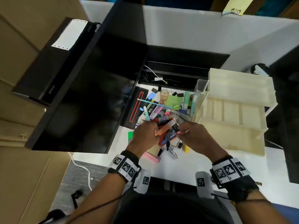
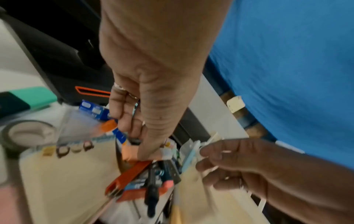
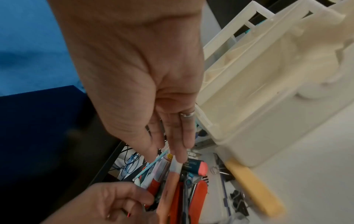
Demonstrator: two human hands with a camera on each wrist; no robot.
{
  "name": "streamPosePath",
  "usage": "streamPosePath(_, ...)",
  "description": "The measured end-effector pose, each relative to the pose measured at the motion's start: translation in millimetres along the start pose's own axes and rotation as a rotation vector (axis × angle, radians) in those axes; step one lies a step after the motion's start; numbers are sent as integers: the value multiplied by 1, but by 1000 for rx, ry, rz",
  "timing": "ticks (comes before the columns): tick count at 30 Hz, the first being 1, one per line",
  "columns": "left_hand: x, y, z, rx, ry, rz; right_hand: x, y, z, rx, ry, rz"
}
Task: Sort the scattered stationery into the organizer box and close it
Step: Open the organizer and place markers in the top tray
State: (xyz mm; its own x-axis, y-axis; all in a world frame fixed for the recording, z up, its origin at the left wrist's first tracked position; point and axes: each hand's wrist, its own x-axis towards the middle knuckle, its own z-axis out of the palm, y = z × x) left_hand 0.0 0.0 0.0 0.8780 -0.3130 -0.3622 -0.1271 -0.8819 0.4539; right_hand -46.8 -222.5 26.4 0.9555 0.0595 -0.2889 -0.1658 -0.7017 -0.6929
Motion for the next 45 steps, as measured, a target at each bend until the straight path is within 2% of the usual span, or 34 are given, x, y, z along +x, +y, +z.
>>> streamPosePath(3,6,9,10,80,51,-7,-1,0,1,-6,47,57)
streamPosePath(7,14,11,16,183,74,-35,-7,4,3,-10,37,95)
streamPosePath(11,17,15,13,223,57,-24,-4,5,1,-15,39,94)
streamPosePath(15,19,18,10,229,14,14,16,5,1,14,118,76)
streamPosePath(19,16,18,0,144,7,9,47,9,10,-31,121,-29)
streamPosePath(23,4,3,-23,-19,-30,-53,75,16,20,-35,74,-2)
streamPosePath(26,-2,-14,-43,-158,-69,-94,86,19,27,-51,42,73)
streamPosePath(33,-9,-29,-71,-307,31,-82,88,25,37,-71,109,-6)
streamPosePath(38,-8,-19,-81,-329,52,-44,75,14,21,-47,54,-132)
streamPosePath(41,-5,-9,-88,-386,49,19,55,13,0,57,26,-156)
streamPosePath(43,-3,4,-95,-433,63,72,39,14,-22,93,58,-157)
streamPosePath(45,1,22,-104,-467,94,127,22,19,-52,126,160,-174)
